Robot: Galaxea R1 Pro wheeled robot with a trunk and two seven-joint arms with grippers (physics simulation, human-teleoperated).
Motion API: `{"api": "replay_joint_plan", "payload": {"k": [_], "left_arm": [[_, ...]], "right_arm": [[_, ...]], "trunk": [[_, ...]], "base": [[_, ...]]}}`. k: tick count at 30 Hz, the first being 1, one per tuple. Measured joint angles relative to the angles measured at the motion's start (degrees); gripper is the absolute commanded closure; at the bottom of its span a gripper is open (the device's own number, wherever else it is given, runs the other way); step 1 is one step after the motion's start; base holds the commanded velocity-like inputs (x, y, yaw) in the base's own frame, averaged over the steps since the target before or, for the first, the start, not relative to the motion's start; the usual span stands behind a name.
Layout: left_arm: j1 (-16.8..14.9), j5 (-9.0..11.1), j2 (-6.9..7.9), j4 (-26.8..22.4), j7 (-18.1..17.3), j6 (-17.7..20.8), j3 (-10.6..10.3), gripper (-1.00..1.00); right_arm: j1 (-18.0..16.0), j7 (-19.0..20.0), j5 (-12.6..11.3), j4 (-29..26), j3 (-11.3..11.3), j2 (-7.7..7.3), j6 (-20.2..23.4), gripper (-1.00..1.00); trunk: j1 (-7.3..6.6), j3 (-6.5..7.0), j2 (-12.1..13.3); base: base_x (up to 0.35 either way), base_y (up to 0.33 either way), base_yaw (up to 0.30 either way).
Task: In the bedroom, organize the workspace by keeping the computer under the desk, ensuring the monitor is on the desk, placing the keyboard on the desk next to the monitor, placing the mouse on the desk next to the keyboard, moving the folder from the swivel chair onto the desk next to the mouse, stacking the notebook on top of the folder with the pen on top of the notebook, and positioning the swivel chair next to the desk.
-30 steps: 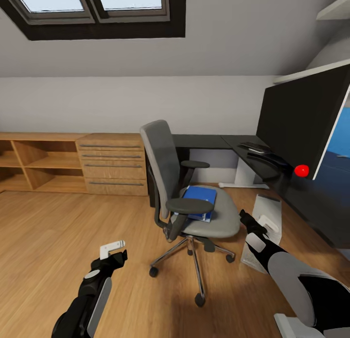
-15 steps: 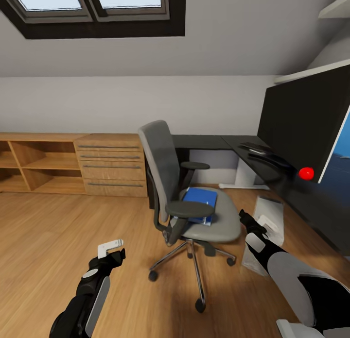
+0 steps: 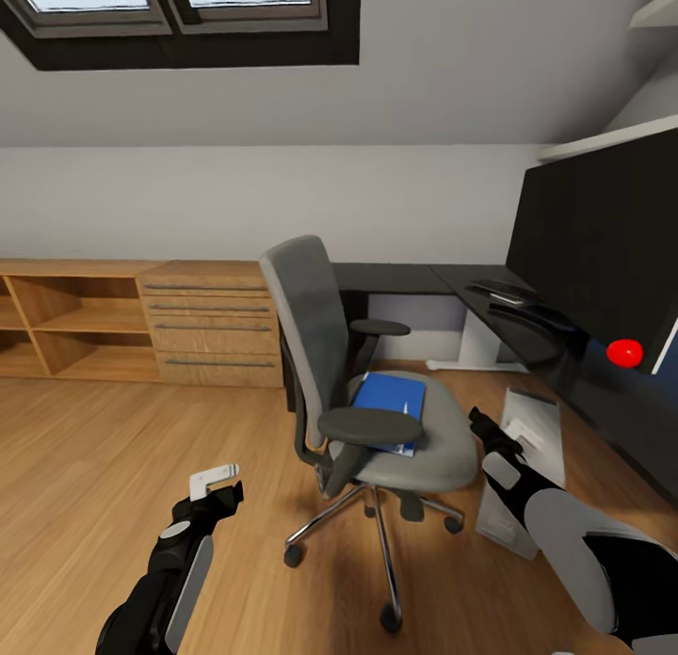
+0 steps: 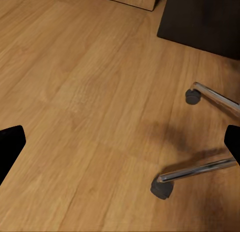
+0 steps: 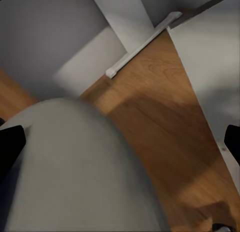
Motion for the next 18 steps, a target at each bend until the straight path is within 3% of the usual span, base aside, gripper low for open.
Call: {"api": "replay_joint_plan", "payload": {"k": [10,15,18], "left_arm": [[0.0,0.0,0.0,0.0,0.04,0.0,0.05,-1.0],[0.0,-0.01,0.02,-0.18,0.05,0.0,0.08,-1.0],[0.0,0.0,0.06,-0.23,0.05,0.0,0.09,-1.0]], "right_arm": [[0.0,-0.13,-1.33,0.1,-0.43,-0.6,2.24,-1.0],[0.0,-0.21,-5.28,0.09,-0.64,-0.7,7.16,-1.0],[0.0,-0.22,-6.48,0.08,-0.66,-1.2,8.68,-1.0]], "trunk": [[0.02,0.0,0.0],[0.03,0.0,0.0],[0.03,0.0,0.0]], "base": [[0.055,0.0,0.0],[0.002,0.0,0.0],[0.0,0.0,0.0]]}}
